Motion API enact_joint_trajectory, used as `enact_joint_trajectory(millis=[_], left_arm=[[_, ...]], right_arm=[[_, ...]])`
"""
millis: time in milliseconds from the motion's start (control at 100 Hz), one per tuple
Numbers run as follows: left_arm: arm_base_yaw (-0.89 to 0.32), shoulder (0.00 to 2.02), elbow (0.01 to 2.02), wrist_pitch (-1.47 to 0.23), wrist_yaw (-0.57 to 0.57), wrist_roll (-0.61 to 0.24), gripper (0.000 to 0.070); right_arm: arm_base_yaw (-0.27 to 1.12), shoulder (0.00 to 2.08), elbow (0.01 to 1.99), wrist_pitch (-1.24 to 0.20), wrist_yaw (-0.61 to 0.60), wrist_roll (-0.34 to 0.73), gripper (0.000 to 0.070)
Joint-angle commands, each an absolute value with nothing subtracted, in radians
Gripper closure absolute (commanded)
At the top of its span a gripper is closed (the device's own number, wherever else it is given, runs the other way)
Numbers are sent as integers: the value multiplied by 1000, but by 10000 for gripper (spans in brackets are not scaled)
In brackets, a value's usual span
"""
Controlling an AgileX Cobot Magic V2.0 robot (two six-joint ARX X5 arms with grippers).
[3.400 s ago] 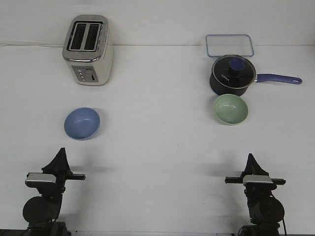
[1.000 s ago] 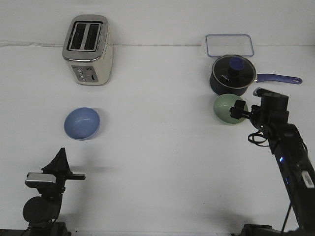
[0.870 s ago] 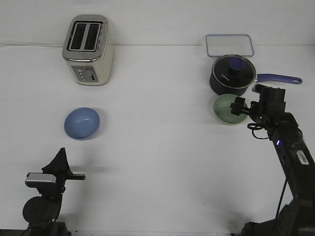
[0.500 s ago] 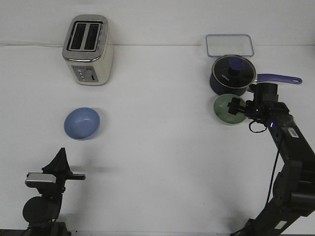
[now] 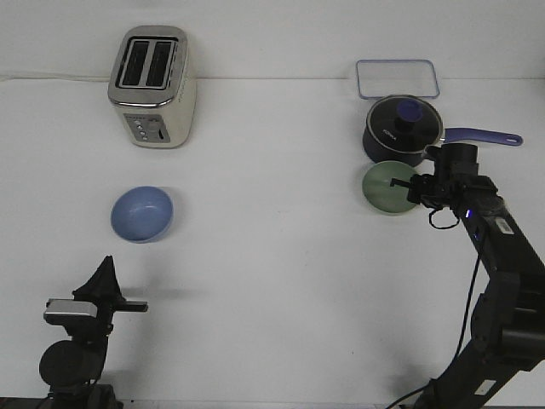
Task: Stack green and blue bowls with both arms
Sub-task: 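Reach the right gripper forward to the rim of the pale green bowl, then grasp the green bowl rim and drag it toward the table center, nearer the robot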
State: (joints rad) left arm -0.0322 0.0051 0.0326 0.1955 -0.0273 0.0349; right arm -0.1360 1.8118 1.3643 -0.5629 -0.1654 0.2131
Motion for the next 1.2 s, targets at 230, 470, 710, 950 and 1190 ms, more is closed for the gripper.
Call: enact_joint_trajectory(millis=[230, 470, 710, 950, 1190], left_arm=[[-32, 3, 14, 210, -28, 30, 685], [-32, 3, 14, 210, -28, 30, 685], [-32, 3, 14, 210, -28, 30, 685], [-32, 3, 14, 210, -28, 30, 685], [-32, 3, 14, 211, -28, 30, 685]], right_arm=[[-152, 1591, 1375, -656, -283, 200, 700], [-76, 1398, 1312, -725, -337, 191, 700], [124, 1223, 1115, -678, -337, 244, 700], [387, 1207, 973, -617, -302, 339, 700], [590, 1235, 890, -518, -257, 421, 700]])
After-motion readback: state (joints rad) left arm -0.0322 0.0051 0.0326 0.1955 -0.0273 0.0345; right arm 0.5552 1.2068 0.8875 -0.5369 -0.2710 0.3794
